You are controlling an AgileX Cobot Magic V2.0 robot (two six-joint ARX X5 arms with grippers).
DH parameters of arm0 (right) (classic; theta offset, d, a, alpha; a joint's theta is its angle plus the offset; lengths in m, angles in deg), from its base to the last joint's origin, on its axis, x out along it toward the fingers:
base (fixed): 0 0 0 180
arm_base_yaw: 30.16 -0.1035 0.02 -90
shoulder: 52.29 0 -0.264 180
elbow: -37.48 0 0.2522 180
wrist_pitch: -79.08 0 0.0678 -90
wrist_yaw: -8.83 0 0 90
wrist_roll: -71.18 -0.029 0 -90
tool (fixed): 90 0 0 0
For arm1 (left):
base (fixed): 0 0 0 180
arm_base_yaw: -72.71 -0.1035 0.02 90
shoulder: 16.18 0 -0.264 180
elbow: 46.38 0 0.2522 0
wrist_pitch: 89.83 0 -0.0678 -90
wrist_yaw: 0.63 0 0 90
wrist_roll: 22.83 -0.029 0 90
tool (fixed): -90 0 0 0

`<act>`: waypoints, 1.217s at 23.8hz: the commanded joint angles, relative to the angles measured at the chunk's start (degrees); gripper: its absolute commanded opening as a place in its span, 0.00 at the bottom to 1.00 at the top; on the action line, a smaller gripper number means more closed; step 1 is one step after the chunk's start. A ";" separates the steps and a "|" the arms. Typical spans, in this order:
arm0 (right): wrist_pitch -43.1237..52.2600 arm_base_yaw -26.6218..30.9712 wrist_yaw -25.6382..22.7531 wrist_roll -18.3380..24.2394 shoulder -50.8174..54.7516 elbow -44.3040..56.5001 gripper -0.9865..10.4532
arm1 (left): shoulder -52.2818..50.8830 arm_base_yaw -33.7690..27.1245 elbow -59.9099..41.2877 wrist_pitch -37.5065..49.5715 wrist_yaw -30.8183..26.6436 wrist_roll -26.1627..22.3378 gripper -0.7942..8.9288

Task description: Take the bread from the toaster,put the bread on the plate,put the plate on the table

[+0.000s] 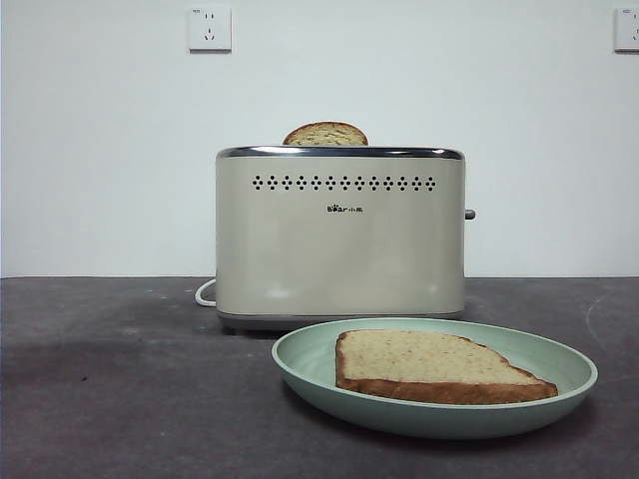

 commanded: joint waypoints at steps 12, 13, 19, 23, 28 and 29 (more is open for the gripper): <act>0.15 -0.11 -0.15 0.28 0.24 0.17 0.09 | -0.11 0.04 0.20 0.04 -0.20 -0.26 0.08; 0.15 -0.11 -0.15 0.28 0.24 0.17 0.09 | -0.11 0.04 0.20 0.07 -0.20 -0.26 0.08; 0.15 -0.11 -0.15 0.28 0.24 0.17 0.09 | 0.63 0.04 0.20 0.00 -0.31 -0.96 0.08; 0.15 -0.11 -0.15 0.28 0.24 0.17 0.09 | 0.96 0.11 0.20 0.83 -1.79 -3.39 0.08; 0.15 -0.11 -0.13 0.28 0.24 0.17 0.09 | 0.85 -0.17 0.00 13.73 -1.62 -6.08 0.08; 0.15 -0.11 -0.15 0.28 0.24 0.17 0.09 | 0.81 -1.09 -0.20 17.03 -1.25 -6.99 0.08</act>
